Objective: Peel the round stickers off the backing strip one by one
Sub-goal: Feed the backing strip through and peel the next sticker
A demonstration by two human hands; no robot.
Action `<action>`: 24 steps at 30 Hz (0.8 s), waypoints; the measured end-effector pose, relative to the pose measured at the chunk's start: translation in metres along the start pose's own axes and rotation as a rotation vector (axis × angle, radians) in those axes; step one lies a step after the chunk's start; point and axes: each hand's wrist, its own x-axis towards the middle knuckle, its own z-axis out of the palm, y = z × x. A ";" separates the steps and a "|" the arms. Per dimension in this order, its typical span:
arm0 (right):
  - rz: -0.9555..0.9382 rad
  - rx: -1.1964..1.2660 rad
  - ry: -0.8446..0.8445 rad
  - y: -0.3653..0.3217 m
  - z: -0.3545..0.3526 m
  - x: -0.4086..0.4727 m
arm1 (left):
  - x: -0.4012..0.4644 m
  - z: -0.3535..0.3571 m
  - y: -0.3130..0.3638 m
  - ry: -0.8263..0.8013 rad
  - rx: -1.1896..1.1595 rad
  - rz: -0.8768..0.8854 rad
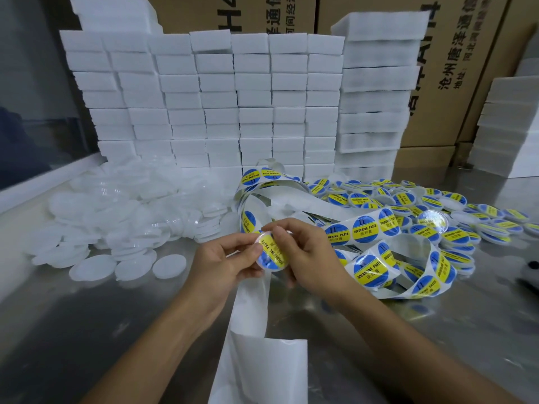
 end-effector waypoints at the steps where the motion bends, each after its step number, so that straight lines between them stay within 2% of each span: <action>1: 0.030 0.010 -0.047 0.001 0.001 -0.001 | 0.001 -0.001 0.000 0.023 0.000 -0.001; 4: 0.068 0.007 -0.124 0.003 0.006 -0.003 | 0.002 -0.007 0.000 0.093 0.019 0.016; 8: -0.217 -0.470 -0.036 0.010 0.005 -0.005 | 0.003 -0.009 0.001 0.136 0.019 0.013; 9: -0.280 -0.524 -0.019 0.010 0.003 -0.004 | 0.003 -0.009 0.002 0.123 0.011 0.007; 12: -0.322 -0.530 -0.005 0.007 0.000 -0.003 | 0.002 -0.006 0.003 0.074 0.012 0.001; 14: -0.325 -0.528 0.035 0.005 -0.005 0.001 | 0.001 -0.005 0.001 0.098 0.092 0.045; 17: -0.235 -0.561 0.161 0.000 -0.030 0.014 | 0.004 -0.007 -0.010 0.217 0.527 0.219; 19: -0.141 -0.595 0.256 -0.002 -0.055 0.026 | 0.005 -0.010 -0.019 0.215 0.781 0.291; 21: -0.094 -0.621 0.357 -0.002 -0.080 0.043 | 0.007 -0.014 -0.027 0.173 0.864 0.273; 24: 0.017 -0.749 0.427 0.006 -0.116 0.075 | 0.007 -0.015 -0.031 0.107 0.792 0.201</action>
